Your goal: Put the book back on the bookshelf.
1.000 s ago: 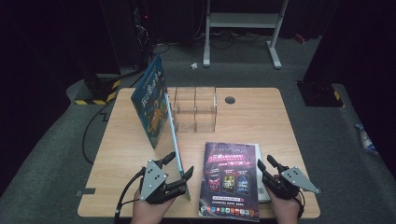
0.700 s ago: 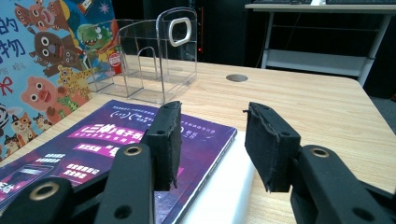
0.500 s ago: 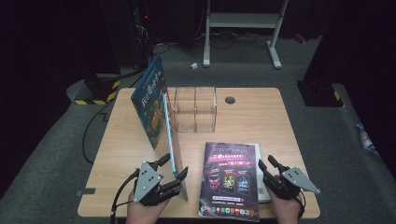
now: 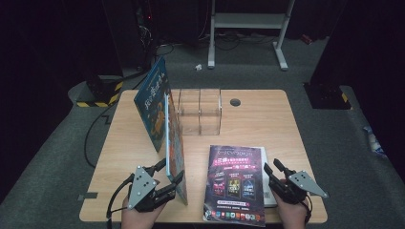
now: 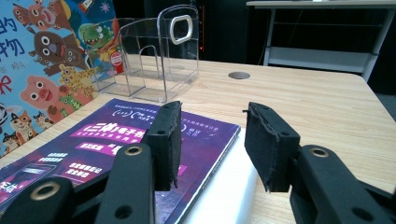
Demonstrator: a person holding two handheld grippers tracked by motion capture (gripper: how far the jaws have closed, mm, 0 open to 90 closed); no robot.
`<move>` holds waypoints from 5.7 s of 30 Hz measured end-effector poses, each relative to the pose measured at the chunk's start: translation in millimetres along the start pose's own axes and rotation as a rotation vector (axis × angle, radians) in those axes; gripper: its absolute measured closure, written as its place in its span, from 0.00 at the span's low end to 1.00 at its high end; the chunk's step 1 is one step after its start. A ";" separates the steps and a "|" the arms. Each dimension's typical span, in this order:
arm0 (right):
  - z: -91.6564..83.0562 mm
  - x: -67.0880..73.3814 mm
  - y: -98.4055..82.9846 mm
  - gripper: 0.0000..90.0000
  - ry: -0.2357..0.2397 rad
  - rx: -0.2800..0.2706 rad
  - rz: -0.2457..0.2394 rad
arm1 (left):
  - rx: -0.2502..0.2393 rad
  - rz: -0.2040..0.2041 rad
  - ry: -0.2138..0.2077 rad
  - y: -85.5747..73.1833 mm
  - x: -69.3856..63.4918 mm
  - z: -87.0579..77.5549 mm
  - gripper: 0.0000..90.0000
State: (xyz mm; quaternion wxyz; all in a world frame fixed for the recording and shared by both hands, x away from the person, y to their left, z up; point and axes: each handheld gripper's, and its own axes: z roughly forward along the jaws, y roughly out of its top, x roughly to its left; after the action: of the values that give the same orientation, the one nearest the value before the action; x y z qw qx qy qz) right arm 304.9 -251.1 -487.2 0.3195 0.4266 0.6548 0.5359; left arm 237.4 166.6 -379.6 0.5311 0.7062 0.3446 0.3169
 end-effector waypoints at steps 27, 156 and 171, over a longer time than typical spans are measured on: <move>2.1 2.8 -0.5 0.62 0.008 0.003 -0.003 | -0.019 -0.081 0.128 -8.9 44.5 -31.3 0.84; -1.1 -15.2 -8.1 0.62 0.000 0.067 -0.043 | -0.007 -0.178 0.194 26.0 92.4 -7.4 0.91; -2.1 -15.2 -5.9 0.62 0.001 0.057 -0.040 | -0.003 -0.180 0.269 49.3 108.0 -0.3 0.91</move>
State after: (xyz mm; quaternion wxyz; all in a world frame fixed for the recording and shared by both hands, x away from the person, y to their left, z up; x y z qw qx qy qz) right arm 308.4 -266.1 -493.0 0.3175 0.4221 0.6782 0.5109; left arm 305.2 245.9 -323.0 0.5074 0.6232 0.4738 0.3602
